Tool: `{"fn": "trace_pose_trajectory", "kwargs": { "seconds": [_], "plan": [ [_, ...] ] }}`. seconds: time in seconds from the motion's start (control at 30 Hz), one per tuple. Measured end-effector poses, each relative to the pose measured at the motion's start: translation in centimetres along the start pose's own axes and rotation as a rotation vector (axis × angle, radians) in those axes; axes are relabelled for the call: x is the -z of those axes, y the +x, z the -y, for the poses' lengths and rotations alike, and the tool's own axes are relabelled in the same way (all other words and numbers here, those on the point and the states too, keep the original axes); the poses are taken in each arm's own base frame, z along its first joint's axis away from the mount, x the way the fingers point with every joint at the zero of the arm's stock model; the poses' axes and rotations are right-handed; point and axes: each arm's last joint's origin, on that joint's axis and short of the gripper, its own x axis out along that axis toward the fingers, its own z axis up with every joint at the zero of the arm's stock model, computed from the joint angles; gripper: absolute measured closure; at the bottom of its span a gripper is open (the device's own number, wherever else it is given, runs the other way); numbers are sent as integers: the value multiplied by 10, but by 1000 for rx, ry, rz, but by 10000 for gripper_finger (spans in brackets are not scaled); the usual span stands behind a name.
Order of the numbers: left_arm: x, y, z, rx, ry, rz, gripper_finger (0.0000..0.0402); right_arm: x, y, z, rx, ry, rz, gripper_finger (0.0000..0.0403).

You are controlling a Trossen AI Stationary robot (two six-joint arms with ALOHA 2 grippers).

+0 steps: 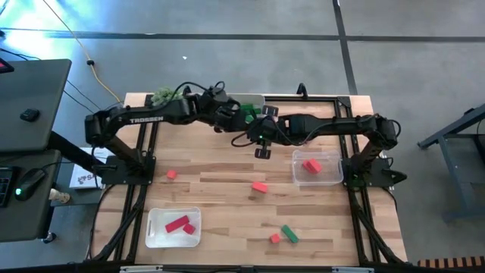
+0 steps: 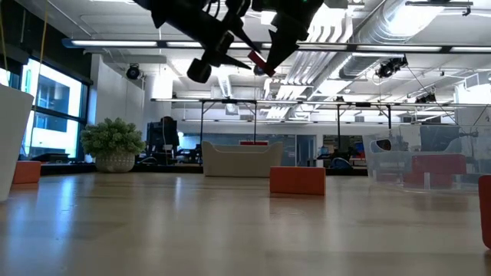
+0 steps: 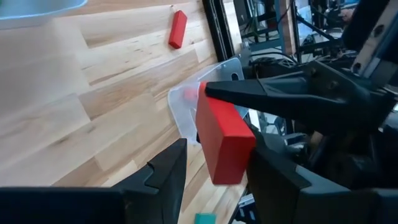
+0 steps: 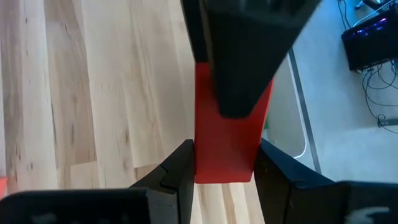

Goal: Sort & place blocks by color
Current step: Put the red block into the white bin

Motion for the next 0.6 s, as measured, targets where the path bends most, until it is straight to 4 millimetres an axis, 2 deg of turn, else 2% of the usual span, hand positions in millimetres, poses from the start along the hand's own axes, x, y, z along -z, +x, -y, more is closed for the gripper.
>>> {"fn": "trace_pose_trajectory", "kwargs": {
  "seconds": [0.33,0.6],
  "plan": [
    [-2,6,-2,-11,0,35,265,-1,0,0,3,3,5,296],
    [0,7,0,-27,106,65,352,0,0,0,-1,2,1,296]
  ]
}}
